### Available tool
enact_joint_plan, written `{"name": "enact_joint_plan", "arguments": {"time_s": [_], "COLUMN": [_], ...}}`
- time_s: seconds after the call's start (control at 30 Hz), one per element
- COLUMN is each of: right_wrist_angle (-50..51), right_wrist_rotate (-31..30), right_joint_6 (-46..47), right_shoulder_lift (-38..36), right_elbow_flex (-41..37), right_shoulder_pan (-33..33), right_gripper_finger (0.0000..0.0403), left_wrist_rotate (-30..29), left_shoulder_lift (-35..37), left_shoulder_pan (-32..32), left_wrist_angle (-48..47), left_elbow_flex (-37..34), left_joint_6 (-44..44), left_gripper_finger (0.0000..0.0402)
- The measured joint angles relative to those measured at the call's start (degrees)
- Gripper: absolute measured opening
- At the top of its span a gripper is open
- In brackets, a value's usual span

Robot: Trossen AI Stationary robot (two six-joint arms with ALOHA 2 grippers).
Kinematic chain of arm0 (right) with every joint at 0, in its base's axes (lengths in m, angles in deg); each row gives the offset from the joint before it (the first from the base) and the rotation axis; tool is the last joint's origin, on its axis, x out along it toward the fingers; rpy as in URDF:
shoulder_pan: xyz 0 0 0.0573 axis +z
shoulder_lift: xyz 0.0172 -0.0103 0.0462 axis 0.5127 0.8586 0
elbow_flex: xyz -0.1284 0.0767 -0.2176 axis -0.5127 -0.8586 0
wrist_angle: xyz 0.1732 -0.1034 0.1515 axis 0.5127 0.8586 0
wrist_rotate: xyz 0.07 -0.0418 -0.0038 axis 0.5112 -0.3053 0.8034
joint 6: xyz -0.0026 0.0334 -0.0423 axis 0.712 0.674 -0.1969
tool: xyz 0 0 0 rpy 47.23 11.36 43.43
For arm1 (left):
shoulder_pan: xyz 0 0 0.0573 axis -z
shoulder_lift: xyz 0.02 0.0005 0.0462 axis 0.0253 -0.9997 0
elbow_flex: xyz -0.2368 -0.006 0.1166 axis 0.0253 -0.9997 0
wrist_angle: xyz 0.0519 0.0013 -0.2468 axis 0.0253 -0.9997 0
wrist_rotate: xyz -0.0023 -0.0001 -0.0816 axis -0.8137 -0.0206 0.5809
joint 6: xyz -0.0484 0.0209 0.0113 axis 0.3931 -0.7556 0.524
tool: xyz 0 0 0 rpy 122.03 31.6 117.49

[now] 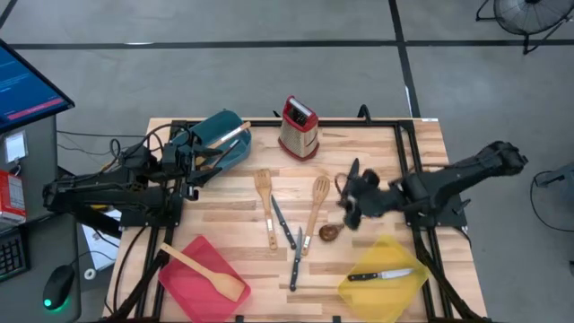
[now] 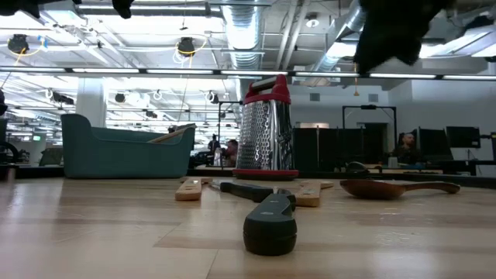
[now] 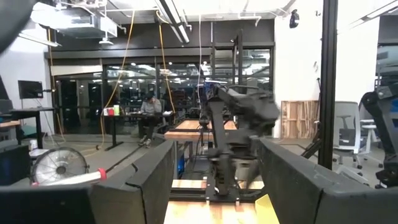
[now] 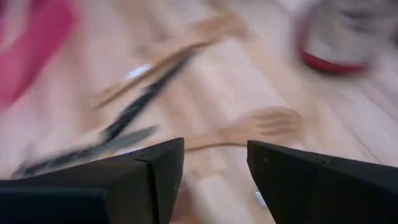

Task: Pick & Place Kitchen Items
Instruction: Put the black table knife into the yellow bin

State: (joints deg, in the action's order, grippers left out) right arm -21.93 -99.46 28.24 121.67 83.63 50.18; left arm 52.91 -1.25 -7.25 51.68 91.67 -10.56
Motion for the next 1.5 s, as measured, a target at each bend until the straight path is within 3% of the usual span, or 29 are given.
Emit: {"name": "enact_joint_plan", "arguments": {"time_s": [0.2, 0.33, 0.6, 0.9, 1.0, 1.2, 1.5], "right_wrist_angle": [13.21, 14.32, 14.26, 6.23, 7.68, 10.97, 7.8], "right_wrist_rotate": [2.14, 2.74, 7.03, 8.15, 9.13, 10.97, 10.78], "right_joint_6": [16.66, 22.34, 25.9, 27.12, 29.02, 31.72, 32.65], "right_shoulder_lift": [3.45, 8.03, 17.83, 25.63, 27.86, 29.93, 29.77], "right_elbow_flex": [-0.13, -0.1, -0.12, 0.0, -0.06, -0.13, -1.31], "right_shoulder_pan": [-8.66, -12.86, -19.32, -22.59, -23.24, -22.78, -23.36], "right_gripper_finger": [0.0208, 0.023, 0.025, 0.0249, 0.0249, 0.0249, 0.0249], "left_wrist_rotate": [0.0, 0.02, 0.0, 0.0, 0.02, 0.02, 0.02], "left_shoulder_lift": [-0.02, -0.02, -0.02, -0.01, -0.02, -0.01, -0.02], "left_shoulder_pan": [-0.02, -0.02, -0.02, -0.02, 0.01, -0.01, 0.01], "left_wrist_angle": [0.0, -0.02, -0.12, -0.24, -0.39, -0.5, -0.52], "left_elbow_flex": [0.0, 0.0, 0.0, 0.0, 0.0, 0.0, 0.0], "left_joint_6": [-0.07, -0.19, -0.09, -0.11, 0.05, -0.02, -0.13], "left_gripper_finger": [0.0211, 0.0211, 0.0211, 0.0211, 0.0211, 0.0211, 0.0211]}}
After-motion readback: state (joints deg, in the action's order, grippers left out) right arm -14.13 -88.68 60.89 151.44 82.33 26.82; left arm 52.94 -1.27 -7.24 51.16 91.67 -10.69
